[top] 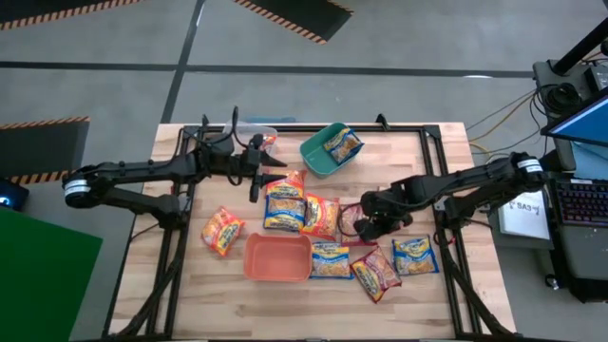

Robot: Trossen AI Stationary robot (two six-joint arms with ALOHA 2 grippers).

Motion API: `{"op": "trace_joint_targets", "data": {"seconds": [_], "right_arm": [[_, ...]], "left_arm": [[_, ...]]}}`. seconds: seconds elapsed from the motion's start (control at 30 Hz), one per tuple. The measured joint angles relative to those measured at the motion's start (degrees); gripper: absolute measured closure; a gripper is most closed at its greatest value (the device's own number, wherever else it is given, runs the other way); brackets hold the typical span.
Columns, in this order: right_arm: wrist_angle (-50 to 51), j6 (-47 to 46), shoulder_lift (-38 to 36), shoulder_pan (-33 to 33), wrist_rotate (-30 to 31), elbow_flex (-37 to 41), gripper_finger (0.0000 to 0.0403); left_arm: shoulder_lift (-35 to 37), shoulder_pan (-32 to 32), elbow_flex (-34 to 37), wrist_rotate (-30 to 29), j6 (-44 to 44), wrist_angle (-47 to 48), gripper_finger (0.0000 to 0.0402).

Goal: Sort Maruchan noodles
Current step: Put the red noodle pack into the orange bin

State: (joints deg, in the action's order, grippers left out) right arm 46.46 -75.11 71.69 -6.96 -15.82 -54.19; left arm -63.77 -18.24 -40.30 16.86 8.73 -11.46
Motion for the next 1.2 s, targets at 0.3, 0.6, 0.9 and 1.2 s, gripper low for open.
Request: {"op": "trace_joint_targets", "data": {"seconds": [0.3, 0.6, 0.9, 1.2], "right_arm": [[-0.9, 0.0, 0.3, -0.2, 3.8, 4.7, 0.0193], [-15.6, -2.4, 0.4, 1.0, 9.6, 15.9, 0.0193], [-33.9, -2.1, 0.4, 1.8, 16.2, 23.2, 0.0194], [-37.0, 0.7, 0.5, 1.8, 20.4, 25.0, 0.027]], "left_arm": [[0.0, 0.0, 0.2, 0.0, -0.6, 0.0, 0.0269], [-0.2, 0.0, 0.2, 0.0, -0.7, -0.1, 0.0269], [-0.2, 0.0, 0.2, 0.0, -0.7, -0.1, 0.0269], [-0.2, 0.0, 0.3, 0.0, -0.7, -0.1, 0.0269]]}}
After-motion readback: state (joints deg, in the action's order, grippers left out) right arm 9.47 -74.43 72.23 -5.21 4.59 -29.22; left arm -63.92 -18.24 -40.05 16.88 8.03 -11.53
